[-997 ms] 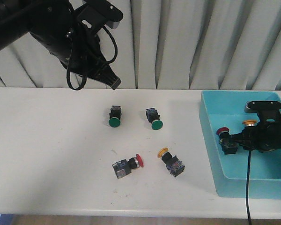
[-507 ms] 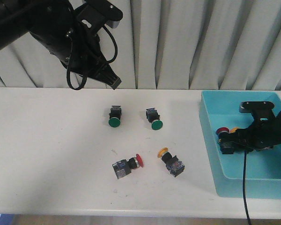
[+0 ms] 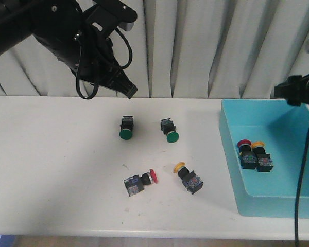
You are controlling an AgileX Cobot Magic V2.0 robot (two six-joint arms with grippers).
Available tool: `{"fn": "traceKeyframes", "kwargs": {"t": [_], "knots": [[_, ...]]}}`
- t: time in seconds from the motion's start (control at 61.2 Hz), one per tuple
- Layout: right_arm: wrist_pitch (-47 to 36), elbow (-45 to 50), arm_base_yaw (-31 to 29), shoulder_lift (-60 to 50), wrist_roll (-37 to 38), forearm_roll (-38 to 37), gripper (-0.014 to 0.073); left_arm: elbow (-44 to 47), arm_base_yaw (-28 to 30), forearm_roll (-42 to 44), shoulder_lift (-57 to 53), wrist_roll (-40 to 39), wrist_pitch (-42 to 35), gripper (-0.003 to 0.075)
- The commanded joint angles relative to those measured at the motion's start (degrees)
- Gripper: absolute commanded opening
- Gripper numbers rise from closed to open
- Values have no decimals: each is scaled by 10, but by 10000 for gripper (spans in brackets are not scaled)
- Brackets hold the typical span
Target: Pick red and yellow buttons and place in box
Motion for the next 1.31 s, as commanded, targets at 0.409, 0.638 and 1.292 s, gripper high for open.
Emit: {"fn": "traceKeyframes", "kwargs": {"t": [0.409,0.638,1.292], "knots": [[-8,11,39,-299,-5,13,77,-13,-2,-20,-26,-17,-65,-7],[-28,35,39,-304,-5,21,-8,-13,-2,-27,-26,-17,-71,-7],[-47,35,39,-306,-5,21,-8,-13,-2,-27,-26,-17,-66,-7]]}}
